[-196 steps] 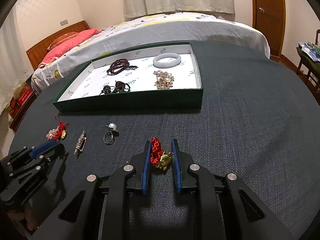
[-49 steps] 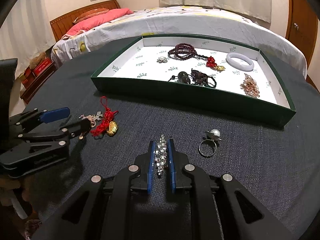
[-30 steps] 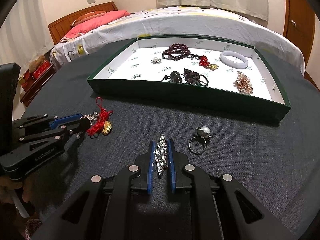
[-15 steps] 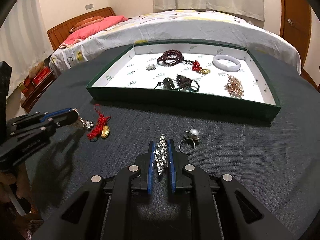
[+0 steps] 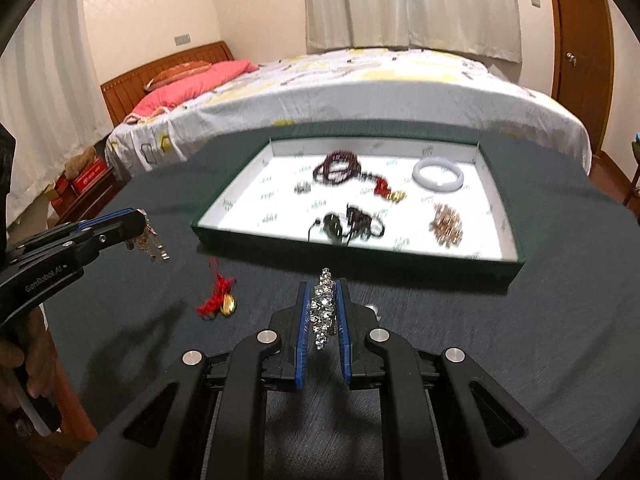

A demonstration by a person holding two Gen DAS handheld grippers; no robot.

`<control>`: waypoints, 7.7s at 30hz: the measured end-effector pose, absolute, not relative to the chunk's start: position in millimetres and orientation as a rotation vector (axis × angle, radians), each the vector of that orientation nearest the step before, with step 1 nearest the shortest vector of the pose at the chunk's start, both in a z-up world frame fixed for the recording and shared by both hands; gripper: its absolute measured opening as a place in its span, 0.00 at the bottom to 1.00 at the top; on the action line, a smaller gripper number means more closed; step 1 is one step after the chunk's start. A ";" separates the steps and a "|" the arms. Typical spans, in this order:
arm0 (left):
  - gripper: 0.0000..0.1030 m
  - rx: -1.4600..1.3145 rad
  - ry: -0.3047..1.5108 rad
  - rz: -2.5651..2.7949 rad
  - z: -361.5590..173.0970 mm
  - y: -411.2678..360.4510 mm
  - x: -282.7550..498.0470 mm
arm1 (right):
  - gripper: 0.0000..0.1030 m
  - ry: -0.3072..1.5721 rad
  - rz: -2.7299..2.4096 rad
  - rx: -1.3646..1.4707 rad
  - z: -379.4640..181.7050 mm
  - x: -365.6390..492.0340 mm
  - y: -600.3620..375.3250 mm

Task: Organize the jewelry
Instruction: 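Carry the chain and crystal brooch into the box and open both tools, then move the left tool to the red tassel with gold charm and grasp it, then grasp the pearl silver ring with the right tool while the left tool holds the tassel, then carry the tassel and ring into the box and open both tools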

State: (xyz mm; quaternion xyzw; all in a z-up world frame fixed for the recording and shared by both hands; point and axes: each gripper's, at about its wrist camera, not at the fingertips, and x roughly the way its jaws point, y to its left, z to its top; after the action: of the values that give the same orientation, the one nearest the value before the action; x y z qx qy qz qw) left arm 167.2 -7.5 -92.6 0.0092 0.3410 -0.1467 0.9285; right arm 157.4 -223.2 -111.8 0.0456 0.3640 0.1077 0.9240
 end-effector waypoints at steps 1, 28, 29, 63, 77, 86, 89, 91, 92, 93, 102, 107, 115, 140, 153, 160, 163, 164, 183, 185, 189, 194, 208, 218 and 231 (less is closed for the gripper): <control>0.12 0.018 0.690 -0.301 -89.1 -8.3 168.2 | 0.13 0.735 0.218 0.093 -107.1 157.9 -224.8; 0.12 -0.047 0.598 -0.281 -72.3 -49.2 298.5 | 0.13 0.588 0.058 0.064 -77.2 261.2 -300.9; 0.12 -0.050 0.617 -0.271 -81.4 -48.9 305.5 | 0.13 0.603 0.052 0.062 -83.8 266.9 -303.4; 0.28 -0.007 0.844 -0.202 -174.0 -44.3 352.1 | 0.36 0.816 0.061 0.077 -161.2 311.5 -317.2; 0.67 -0.044 0.782 -0.216 -154.1 -38.3 329.9 | 0.43 0.757 0.035 0.141 -138.9 279.5 -320.9; 0.70 -0.004 0.750 -0.234 -135.0 -41.7 283.1 | 0.44 0.739 0.029 0.145 -132.6 239.1 -312.3; 0.70 -0.010 0.759 -0.238 -134.0 -41.9 264.2 | 0.44 0.748 0.039 0.144 -135.1 224.6 -307.4; 0.70 -0.009 0.764 -0.236 -134.7 -41.4 253.4 | 0.44 0.758 0.046 0.141 -138.3 215.9 -304.2; 0.70 -0.005 0.769 -0.231 -135.6 -41.4 246.0 | 0.44 0.763 0.050 0.142 -140.0 211.8 -303.6; 0.70 -0.003 0.771 -0.228 -136.3 -41.8 239.5 | 0.44 0.767 0.052 0.142 -141.5 207.5 -302.7; 0.70 -0.031 0.826 -0.201 -156.6 -36.3 194.2 | 0.48 0.773 0.060 0.121 -144.9 175.8 -298.1; 0.70 -0.045 0.859 -0.200 -169.2 -38.5 184.5 | 0.48 0.785 0.066 0.124 -150.0 162.0 -296.4; 0.59 -0.053 0.888 -0.212 -177.5 -37.2 182.7 | 0.48 0.798 0.085 0.134 -154.5 155.4 -293.4; 0.12 -0.057 0.928 -0.282 -184.6 -32.6 182.0 | 0.48 0.807 0.087 0.138 -162.2 159.3 -291.9; 0.07 -0.066 0.926 -0.278 -178.1 -20.8 178.6 | 0.48 0.814 0.110 0.128 -160.6 161.7 -284.8; 0.18 -0.123 0.966 -0.277 -179.5 -15.8 183.2 | 0.48 0.820 0.114 0.126 -161.7 162.8 -281.8; 0.22 -0.112 0.957 -0.272 -178.0 -18.1 185.8 | 0.48 0.824 0.115 0.129 -163.2 163.3 -283.0; 0.25 -0.114 0.955 -0.271 -177.6 -19.1 188.2 | 0.48 0.825 0.115 0.129 -163.9 163.5 -283.1; 0.09 -0.064 0.931 -0.279 -179.6 -30.3 198.4 | 0.48 0.846 0.128 0.132 -169.8 167.4 -280.2; 0.09 -0.063 0.922 -0.276 -176.1 -28.7 197.3 | 0.48 0.849 0.134 0.128 -169.8 168.4 -276.9; 0.09 -0.063 0.908 -0.271 -169.8 -25.0 195.3 | 0.48 0.858 0.150 0.125 -169.6 172.8 -267.8; 0.09 -0.061 0.899 -0.258 -165.6 -19.7 194.0 | 0.48 0.869 0.157 0.107 -169.6 182.6 -251.6; 0.09 -0.060 0.896 -0.268 -165.3 -21.2 193.5 | 0.20 0.886 0.159 0.021 -173.4 184.5 -233.6; 0.09 -0.055 0.882 -0.285 -160.3 -27.5 188.3 | 0.20 0.849 0.178 0.047 -161.6 174.2 -238.1; 0.09 -0.057 0.787 -0.325 -121.0 -40.0 190.7 | 0.20 0.752 0.190 0.055 -123.6 178.5 -240.7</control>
State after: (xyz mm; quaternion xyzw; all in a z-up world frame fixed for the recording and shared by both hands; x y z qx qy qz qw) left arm 190.7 -40.0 -121.0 -0.0275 0.3818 -0.1576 0.9103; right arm 178.5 -240.7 -123.6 0.0270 0.3665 0.0925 0.9254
